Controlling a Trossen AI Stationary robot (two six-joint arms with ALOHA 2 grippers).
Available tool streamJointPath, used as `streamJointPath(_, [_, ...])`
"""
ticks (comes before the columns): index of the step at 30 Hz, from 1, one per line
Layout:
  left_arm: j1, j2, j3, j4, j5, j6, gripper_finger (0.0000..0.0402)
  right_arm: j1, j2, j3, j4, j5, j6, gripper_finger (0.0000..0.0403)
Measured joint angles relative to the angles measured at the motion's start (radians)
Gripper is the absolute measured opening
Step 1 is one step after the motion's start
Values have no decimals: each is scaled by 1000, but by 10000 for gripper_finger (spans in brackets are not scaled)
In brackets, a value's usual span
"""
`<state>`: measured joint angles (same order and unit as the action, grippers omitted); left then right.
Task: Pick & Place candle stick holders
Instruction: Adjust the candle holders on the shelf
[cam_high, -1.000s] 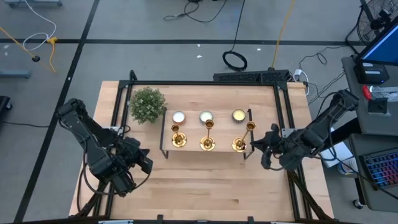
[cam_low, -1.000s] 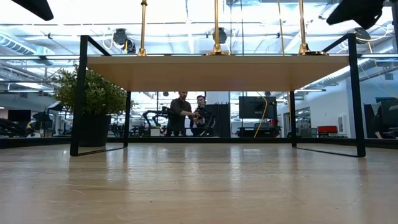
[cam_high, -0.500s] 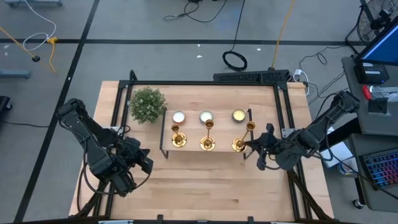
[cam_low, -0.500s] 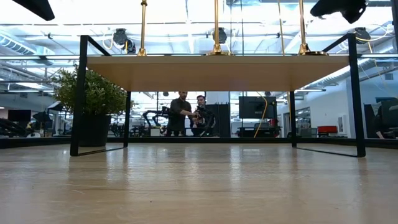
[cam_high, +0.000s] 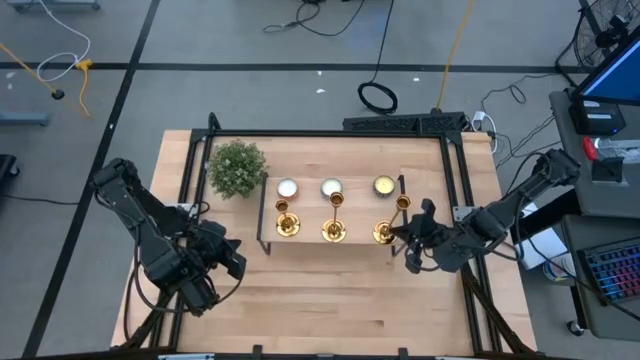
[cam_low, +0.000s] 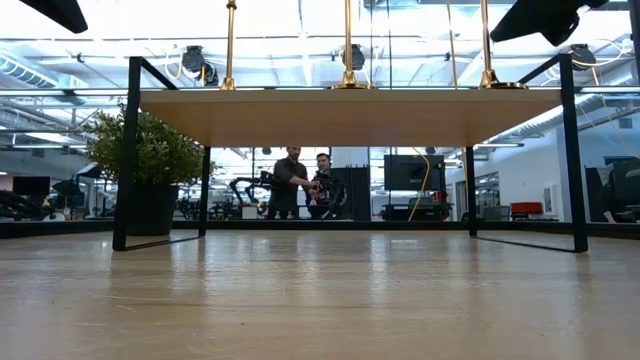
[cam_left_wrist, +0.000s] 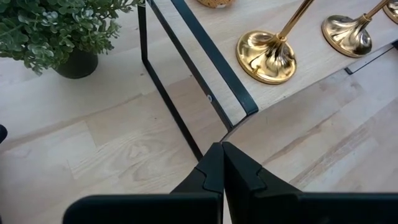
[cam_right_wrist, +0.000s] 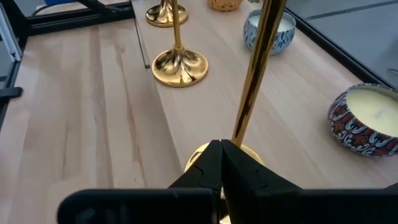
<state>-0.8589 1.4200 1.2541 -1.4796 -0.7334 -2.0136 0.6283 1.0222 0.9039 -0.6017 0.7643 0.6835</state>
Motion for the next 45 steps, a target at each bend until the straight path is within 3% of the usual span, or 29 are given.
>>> streamJointPath(21, [0, 0, 0, -1, 0, 2, 0, -18, 0, 0, 14, -11, -17, 0])
streamJointPath(32, [0, -23, 0, -4, -12, -6, 0, 83, -1, 0, 145, -63, -17, 0])
streamJointPath(40, [0, -77, 0, 17, -93, 9, 0, 148, -5, 0, 229, -62, -16, 0])
streamJointPath(45, [0, -86, 0, 29, -131, 29, 0, 134, 21, 0, 358, -64, -126, 0])
